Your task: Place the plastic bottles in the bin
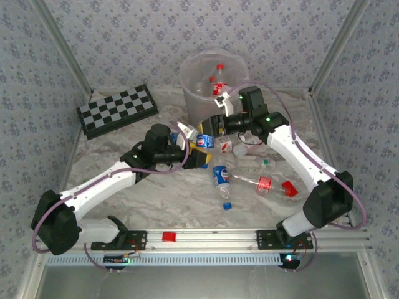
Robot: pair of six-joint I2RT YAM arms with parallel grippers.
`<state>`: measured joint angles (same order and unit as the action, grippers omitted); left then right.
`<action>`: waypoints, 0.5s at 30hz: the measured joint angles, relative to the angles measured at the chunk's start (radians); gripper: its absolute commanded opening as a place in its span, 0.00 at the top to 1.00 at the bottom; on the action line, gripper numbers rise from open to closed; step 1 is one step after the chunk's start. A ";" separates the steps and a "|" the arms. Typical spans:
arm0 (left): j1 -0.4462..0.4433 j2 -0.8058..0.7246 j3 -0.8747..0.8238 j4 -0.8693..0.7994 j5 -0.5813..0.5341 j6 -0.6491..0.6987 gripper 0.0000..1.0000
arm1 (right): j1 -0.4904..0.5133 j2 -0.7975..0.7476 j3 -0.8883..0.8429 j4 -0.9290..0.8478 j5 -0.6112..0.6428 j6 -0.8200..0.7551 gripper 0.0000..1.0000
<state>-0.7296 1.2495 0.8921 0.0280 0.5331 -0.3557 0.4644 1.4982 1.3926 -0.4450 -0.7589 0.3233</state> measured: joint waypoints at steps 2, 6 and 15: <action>0.001 -0.005 0.000 0.000 -0.006 0.000 0.49 | -0.002 0.000 0.005 0.000 0.000 -0.002 0.41; 0.001 -0.027 0.000 -0.008 -0.037 0.000 0.06 | -0.004 0.001 0.052 -0.035 0.003 -0.010 0.46; 0.002 -0.190 -0.010 -0.139 -0.226 -0.019 0.00 | -0.126 0.017 0.417 -0.112 0.023 -0.047 0.50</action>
<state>-0.7277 1.0592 0.8825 -0.1108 0.3073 -0.3744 0.3386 1.5154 1.8095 -0.5571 -0.7357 0.2764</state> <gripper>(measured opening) 0.996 0.573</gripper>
